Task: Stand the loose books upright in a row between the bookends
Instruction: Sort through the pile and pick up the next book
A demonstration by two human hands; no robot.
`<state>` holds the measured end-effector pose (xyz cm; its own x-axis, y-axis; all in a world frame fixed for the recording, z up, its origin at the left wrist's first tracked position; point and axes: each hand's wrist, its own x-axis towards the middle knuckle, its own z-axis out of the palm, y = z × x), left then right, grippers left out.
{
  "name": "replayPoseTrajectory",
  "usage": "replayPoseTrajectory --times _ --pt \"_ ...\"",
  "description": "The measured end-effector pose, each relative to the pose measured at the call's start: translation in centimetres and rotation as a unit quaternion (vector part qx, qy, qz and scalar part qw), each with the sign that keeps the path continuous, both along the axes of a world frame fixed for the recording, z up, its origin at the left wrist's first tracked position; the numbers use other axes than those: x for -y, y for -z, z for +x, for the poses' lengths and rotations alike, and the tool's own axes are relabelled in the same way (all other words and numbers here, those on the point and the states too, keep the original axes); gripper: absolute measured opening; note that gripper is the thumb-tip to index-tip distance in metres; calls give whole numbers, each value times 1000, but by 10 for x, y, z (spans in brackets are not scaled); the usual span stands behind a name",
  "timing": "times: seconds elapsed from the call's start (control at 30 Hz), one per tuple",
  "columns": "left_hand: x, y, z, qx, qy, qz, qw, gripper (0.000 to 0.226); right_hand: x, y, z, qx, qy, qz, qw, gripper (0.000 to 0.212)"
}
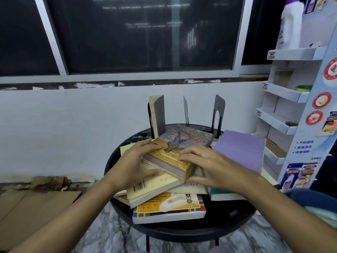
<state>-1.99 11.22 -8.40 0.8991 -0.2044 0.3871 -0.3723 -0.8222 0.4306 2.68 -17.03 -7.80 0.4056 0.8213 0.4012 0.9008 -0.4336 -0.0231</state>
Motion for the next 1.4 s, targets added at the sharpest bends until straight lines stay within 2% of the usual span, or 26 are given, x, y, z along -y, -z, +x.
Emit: replayPoseTrajectory --times 0.13,0.33,0.47,0.57,0.63,0.73,0.8,1.0,1.17,1.3,1.4 --pt "0 2 8 31 -13 -37 999 65 0 -4 -1 49 -24 5 999 55" --pt "-5 0 18 18 -3 -86 996 66 -1 4 4 159 -52 75 983 46" --pt "-4 -18 22 23 10 -116 993 66 -5 -6 7 168 -47 126 977 45" --pt "-6 -33 26 22 26 -111 993 75 -9 -19 7 171 -32 163 971 43" --pt "-4 -41 28 31 41 -104 993 78 -10 -29 6 162 -19 190 968 42" --pt "4 -59 33 88 36 -123 988 65 -13 -47 3 144 -2 222 964 42" --pt "8 -74 37 122 39 -124 984 66 -14 -57 1 142 12 259 955 44" --pt "15 -97 52 110 69 -174 976 77 -15 -76 -9 76 46 375 923 40" --pt "28 -91 69 162 28 -186 969 78 -19 -87 1 25 109 420 901 38" --pt "48 -83 80 202 -39 -201 958 89 -23 -97 19 5 163 446 880 35" --pt "66 -71 79 195 -46 -214 956 99 -24 -100 28 -11 198 446 873 38"
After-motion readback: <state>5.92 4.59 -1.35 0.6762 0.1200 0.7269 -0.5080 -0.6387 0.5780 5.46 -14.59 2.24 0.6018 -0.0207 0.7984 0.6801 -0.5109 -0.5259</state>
